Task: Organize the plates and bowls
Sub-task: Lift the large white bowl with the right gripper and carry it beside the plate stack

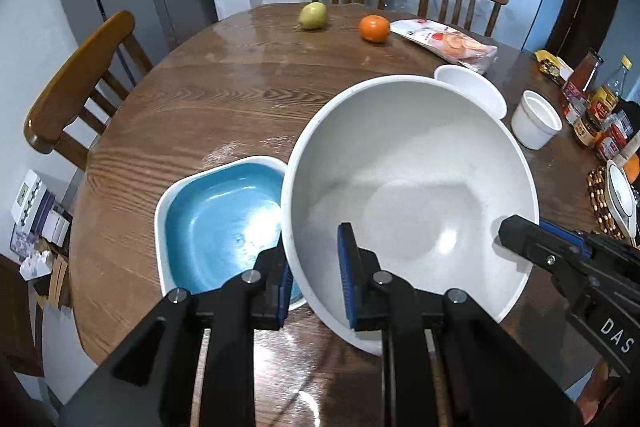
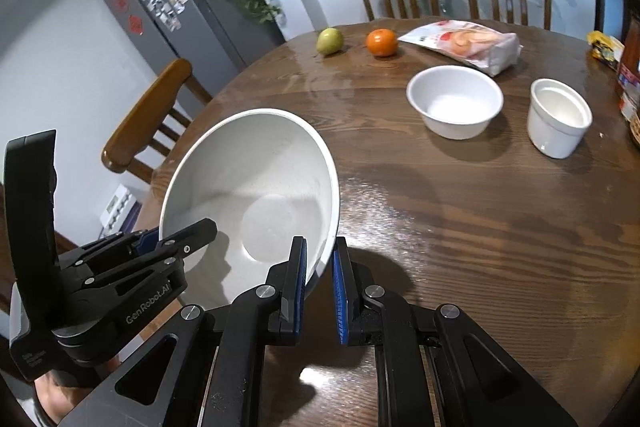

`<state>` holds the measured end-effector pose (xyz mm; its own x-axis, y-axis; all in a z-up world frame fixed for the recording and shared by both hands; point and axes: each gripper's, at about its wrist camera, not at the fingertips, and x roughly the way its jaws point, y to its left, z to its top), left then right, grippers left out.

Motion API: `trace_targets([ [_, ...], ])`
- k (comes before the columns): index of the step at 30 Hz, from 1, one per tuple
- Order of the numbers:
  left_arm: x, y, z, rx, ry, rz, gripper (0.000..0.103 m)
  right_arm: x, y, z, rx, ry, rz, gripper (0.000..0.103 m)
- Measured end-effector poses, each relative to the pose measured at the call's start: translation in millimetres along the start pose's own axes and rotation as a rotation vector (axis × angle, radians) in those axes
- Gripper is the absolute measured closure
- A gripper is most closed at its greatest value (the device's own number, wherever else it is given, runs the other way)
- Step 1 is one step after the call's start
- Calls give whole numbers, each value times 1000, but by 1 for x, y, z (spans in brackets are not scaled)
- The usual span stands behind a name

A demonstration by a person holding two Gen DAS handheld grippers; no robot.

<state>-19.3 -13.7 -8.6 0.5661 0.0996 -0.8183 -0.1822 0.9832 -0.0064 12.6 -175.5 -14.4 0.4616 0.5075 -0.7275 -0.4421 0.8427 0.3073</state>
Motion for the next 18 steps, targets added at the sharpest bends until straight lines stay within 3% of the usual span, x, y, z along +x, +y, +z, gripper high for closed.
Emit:
trace_targets([
  [18, 4, 45, 4, -58, 17, 28, 85, 30, 39, 13, -55, 43, 27, 89],
])
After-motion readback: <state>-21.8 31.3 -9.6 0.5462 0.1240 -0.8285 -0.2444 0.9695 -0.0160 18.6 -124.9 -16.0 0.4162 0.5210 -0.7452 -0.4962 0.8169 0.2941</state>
